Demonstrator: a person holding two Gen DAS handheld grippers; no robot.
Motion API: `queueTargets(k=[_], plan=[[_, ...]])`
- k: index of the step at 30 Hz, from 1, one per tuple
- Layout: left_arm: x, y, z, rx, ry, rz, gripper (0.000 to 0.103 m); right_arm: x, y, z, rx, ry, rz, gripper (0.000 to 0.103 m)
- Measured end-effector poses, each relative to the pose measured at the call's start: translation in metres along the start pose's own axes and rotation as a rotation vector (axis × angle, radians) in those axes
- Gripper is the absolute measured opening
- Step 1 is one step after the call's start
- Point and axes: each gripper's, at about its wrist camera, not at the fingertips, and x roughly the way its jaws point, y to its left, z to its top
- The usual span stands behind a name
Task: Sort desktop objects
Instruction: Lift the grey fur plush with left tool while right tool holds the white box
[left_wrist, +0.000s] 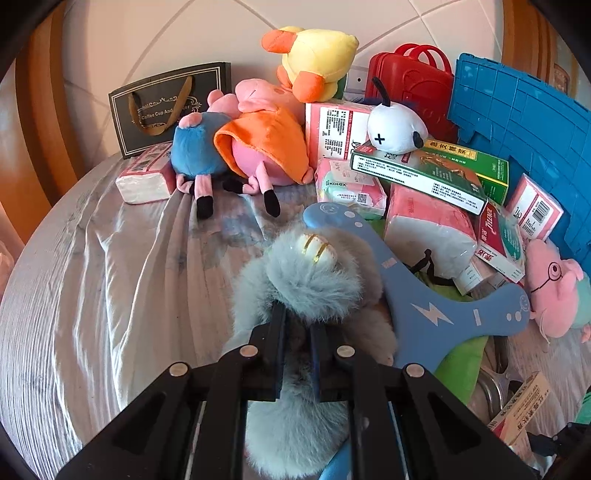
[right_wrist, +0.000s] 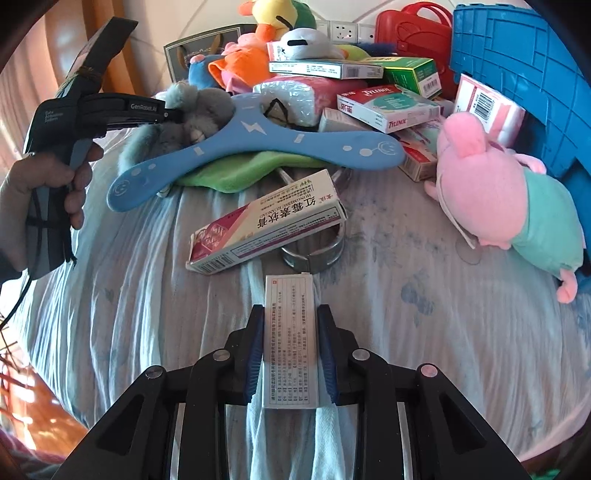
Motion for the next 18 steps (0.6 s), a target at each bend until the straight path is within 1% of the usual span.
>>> queueTargets(k=[2,4,6,9,13,18], plan=[[-0.002,0.000,-0.001,0.004,-0.009,-0.014,0.011,-0.004,-0.001,0.002,0.012,-0.011,0.027,0.027],[-0.004,-0.002,-0.002,0.018,-0.022,-0.016,0.011,-0.009,0.000,0.006,0.008,-0.020,0.035,0.027],[-0.008,-0.003,-0.002,0.013,-0.033,-0.037,0.011,-0.012,-0.002,0.007,0.014,-0.023,0.046,0.027],[-0.013,-0.004,-0.003,0.017,-0.051,-0.036,0.011,-0.020,0.002,0.011,0.011,-0.036,0.053,0.027],[-0.018,0.004,-0.001,0.001,-0.067,-0.042,0.011,-0.022,-0.002,0.012,0.014,-0.046,0.058,0.027],[-0.019,0.020,-0.002,-0.020,-0.058,-0.032,0.011,-0.028,-0.001,0.018,0.018,-0.049,0.063,0.027]])
